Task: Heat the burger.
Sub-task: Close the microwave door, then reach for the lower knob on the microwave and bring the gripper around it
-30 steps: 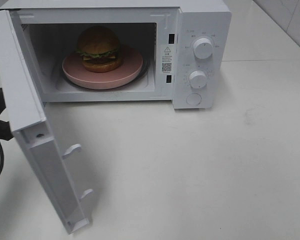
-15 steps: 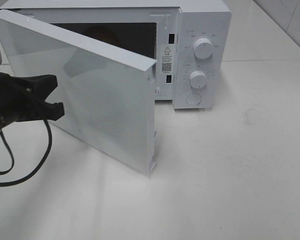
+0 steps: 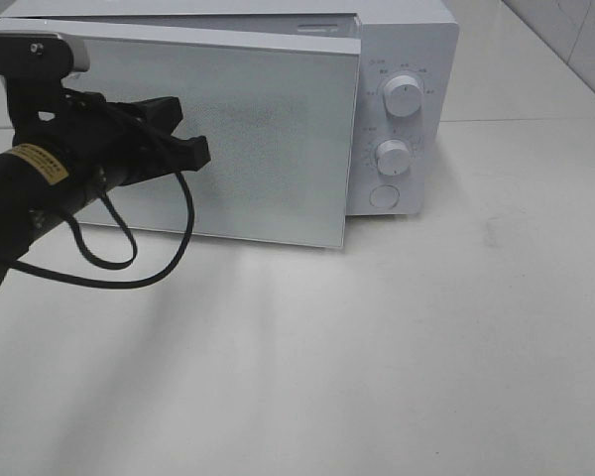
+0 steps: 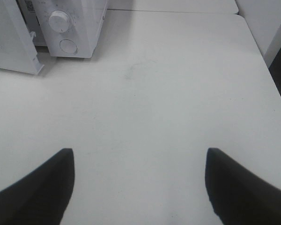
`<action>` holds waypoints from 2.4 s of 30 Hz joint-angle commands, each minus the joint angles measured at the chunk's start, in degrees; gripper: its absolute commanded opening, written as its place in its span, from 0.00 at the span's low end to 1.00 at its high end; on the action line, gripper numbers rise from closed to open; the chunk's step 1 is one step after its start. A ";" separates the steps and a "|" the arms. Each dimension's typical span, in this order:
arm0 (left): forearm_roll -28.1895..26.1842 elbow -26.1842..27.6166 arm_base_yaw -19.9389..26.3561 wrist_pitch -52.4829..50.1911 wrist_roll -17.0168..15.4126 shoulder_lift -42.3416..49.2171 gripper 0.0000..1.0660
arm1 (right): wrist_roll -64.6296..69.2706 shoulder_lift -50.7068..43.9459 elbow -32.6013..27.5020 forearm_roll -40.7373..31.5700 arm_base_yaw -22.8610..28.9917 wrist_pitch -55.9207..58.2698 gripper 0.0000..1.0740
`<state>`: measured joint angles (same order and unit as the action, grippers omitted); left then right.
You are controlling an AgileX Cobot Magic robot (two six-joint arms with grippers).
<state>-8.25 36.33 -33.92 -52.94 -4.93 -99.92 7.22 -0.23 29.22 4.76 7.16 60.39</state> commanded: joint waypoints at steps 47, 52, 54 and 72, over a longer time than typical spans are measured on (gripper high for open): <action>-1.38 19.60 -5.79 27.27 4.93 -6.25 0.27 | -0.63 -1.49 -0.06 0.00 -0.40 -0.63 0.69; -1.49 19.54 -5.79 45.84 4.93 -1.95 0.89 | -0.57 -1.49 -0.06 0.00 -0.40 -0.63 0.69; -1.43 19.54 -5.79 55.29 4.93 0.97 0.95 | -0.57 -1.49 -0.06 0.00 -0.40 -0.63 0.69; 1.83 19.60 0.00 96.66 4.41 17.53 0.94 | -0.63 -1.49 -0.06 0.00 -0.40 -0.63 0.69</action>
<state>-5.61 56.04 -36.78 39.36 0.00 -85.03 7.22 -0.23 29.22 4.76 7.16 60.39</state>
